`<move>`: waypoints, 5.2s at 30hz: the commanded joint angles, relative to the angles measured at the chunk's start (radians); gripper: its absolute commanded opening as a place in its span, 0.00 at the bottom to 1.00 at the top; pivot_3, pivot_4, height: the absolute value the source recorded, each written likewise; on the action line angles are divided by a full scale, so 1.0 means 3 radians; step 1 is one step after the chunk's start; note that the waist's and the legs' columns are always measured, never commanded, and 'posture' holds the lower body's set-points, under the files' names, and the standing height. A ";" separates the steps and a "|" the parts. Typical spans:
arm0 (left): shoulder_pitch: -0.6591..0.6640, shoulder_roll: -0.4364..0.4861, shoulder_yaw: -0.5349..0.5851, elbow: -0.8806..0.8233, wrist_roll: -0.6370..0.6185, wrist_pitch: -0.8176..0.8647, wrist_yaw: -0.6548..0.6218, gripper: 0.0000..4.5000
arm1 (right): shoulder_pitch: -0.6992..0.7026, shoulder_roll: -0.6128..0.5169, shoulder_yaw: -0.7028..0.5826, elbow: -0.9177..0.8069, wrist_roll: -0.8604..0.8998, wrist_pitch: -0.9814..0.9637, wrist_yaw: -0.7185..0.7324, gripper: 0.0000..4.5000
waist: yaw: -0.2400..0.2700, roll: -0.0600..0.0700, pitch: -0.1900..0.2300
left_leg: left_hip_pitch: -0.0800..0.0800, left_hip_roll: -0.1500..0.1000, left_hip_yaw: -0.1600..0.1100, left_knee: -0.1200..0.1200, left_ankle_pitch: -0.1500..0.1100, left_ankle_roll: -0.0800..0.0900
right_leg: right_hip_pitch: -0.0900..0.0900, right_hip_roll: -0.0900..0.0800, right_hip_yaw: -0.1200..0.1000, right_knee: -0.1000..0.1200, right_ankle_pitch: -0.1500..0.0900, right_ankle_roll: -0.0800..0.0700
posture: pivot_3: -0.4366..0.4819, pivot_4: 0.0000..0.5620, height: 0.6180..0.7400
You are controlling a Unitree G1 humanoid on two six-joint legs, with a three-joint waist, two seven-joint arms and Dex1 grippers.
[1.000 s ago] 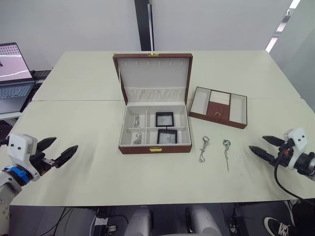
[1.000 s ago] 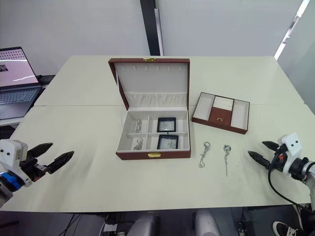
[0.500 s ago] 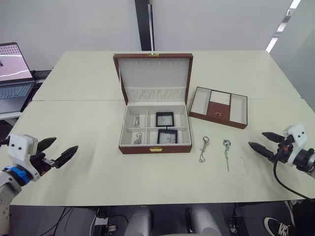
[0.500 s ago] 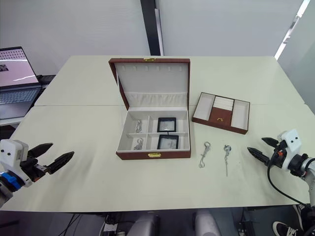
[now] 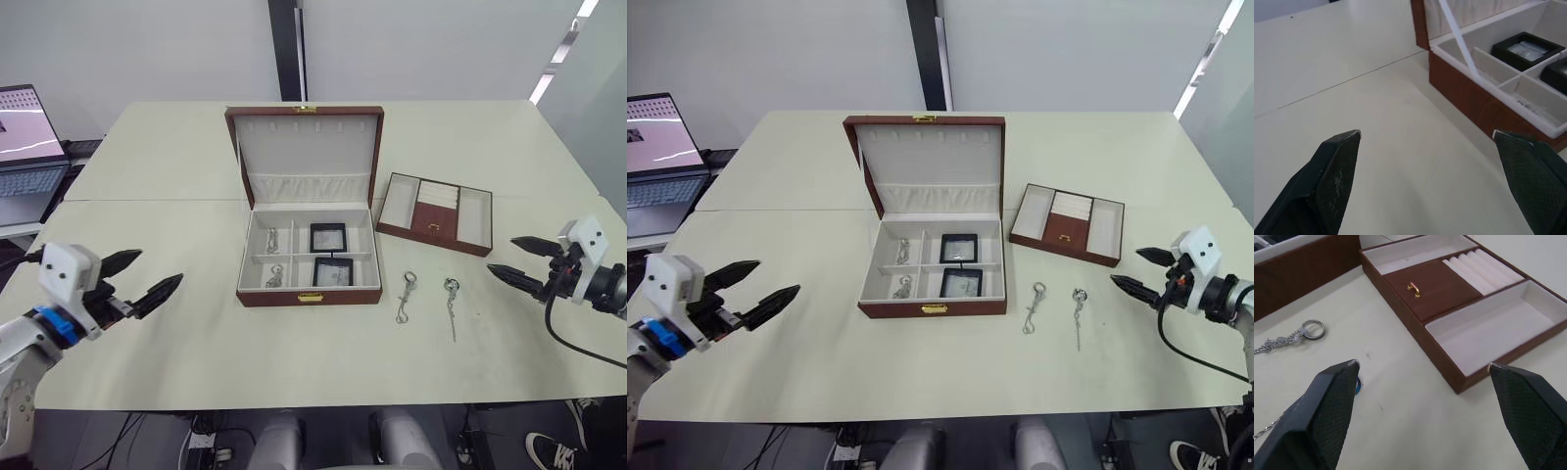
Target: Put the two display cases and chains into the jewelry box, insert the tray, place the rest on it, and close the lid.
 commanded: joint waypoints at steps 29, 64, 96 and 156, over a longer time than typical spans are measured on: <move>-0.1014 -0.0743 -0.1744 -0.0616 0.0136 -0.0319 -0.0266 1.00 | -0.2194 0.0480 0.1396 0.2642 -0.1447 -0.1274 0.0628 0.96 | -0.0005 0.0000 0.0001 | -0.0001 -0.0004 0.0001 0.0004 0.0001 -0.0002 | -0.0001 -0.0001 0.0001 0.0002 0.0000 0.0000 | 0.48 0.27 1.00; -0.0778 -0.0881 -0.1691 -0.0472 0.0284 -0.0649 -0.0195 1.00 | -0.1651 0.0002 0.0909 0.1614 -0.1102 -0.0840 0.1000 0.00 | 0.0002 0.0003 0.0002 | -0.0002 -0.0005 -0.0001 0.0004 0.0001 -0.0002 | -0.0002 -0.0002 0.0001 0.0003 0.0000 0.0000 | 0.48 0.27 1.00; 0.1130 -0.1194 -0.0832 -0.1449 0.0221 -0.0915 0.0691 1.00 | -0.1231 0.0110 0.1599 -0.1917 -0.0144 0.1113 0.0464 0.00 | 0.0033 0.0001 0.0005 | -0.0005 -0.0001 -0.0004 0.0004 0.0000 0.0000 | 0.0001 0.0000 -0.0003 -0.0007 0.0000 0.0001 | 0.48 0.27 1.00; 0.1237 -0.1424 -0.0872 -0.2106 0.0324 -0.0464 0.1509 1.00 | -0.2072 0.1340 0.2057 -0.1130 -0.0451 0.1770 -0.0204 0.68 | -0.0005 0.0000 0.0004 | -0.0004 -0.0002 -0.0004 0.0001 0.0000 0.0000 | -0.0001 0.0000 -0.0003 -0.0009 0.0001 0.0001 | 0.48 0.27 1.00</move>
